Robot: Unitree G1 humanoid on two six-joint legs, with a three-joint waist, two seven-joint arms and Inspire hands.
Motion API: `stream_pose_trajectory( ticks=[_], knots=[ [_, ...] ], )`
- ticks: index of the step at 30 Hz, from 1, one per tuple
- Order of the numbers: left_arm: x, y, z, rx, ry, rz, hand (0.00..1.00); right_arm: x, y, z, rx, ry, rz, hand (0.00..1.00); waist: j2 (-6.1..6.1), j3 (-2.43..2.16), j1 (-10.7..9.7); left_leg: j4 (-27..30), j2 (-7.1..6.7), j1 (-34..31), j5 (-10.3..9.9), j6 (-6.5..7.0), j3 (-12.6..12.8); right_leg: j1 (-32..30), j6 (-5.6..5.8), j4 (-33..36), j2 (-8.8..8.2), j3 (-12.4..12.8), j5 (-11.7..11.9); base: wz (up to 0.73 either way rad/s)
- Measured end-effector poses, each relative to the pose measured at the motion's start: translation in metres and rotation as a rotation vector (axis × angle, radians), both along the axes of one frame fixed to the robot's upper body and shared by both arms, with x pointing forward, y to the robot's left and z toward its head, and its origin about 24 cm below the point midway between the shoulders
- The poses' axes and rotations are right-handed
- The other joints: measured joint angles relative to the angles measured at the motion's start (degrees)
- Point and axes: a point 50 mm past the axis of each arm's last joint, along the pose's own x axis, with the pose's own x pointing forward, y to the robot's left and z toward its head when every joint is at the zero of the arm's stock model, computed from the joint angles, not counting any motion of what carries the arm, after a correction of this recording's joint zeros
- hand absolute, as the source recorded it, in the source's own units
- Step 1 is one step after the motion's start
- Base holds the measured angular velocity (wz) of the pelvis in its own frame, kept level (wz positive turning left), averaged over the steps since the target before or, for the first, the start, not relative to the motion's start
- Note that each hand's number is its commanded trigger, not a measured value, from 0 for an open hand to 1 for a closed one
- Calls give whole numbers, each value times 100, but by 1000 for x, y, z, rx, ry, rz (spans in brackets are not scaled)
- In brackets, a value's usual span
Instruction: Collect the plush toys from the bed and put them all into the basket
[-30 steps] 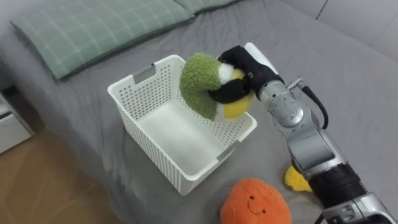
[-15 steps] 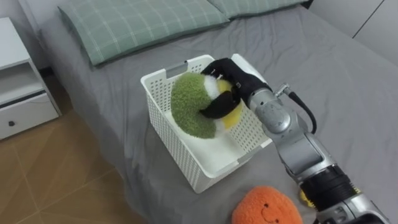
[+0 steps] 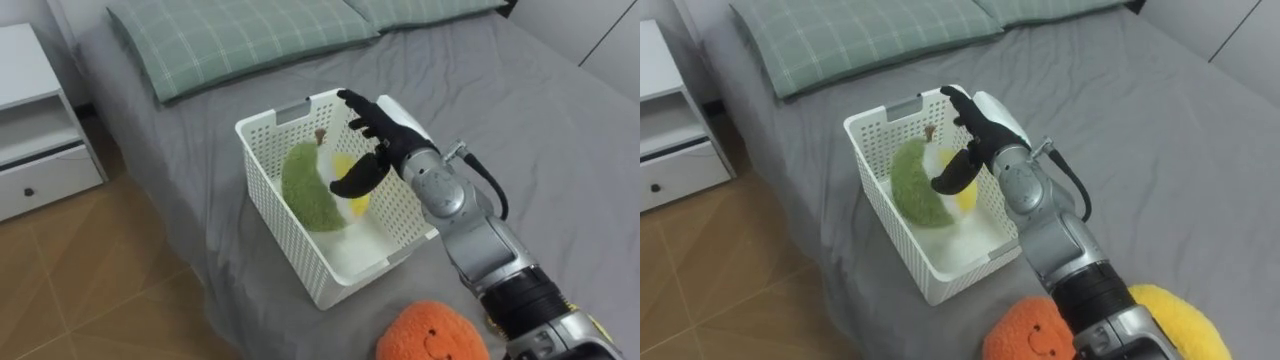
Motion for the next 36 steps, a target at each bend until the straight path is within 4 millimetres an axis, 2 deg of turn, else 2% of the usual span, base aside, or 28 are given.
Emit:
stream_pose_trajectory(
  ticks=[17, 31, 33, 36],
  knots=[
    [1, -1, 0, 16, -3, -4, 0, 0, -3, -4, 19, 20, -10, 0, 28, 16, -13, 0, 12, -42, 9, 20, 34, -53, -2, 4, 2, 35, 2, 0],
    [2, -2, 0, 12, -1, -15, 0, 1, -11, -4, 8, 19, -22, 0, 34, 18, -87, -9, 33, -30, -3, 45, 144, -88, -5, 6, 3, 179, 4, -4],
    [0, -2, -1, 11, 6, -13, 0, 2, -13, -2, 20, 14, -26, 0, 39, 21, -174, -26, 36, 10, -3, 47, 174, -80, -5, 7, 5, 278, 4, -10],
    [-3, -2, -2, 9, 17, -9, 0, 4, -20, 2, 84, 3, -57, 0, 53, 26, -200, -92, 87, 119, -15, 60, 332, -79, -10, 7, 23, 511, 12, -26]
  ],
)
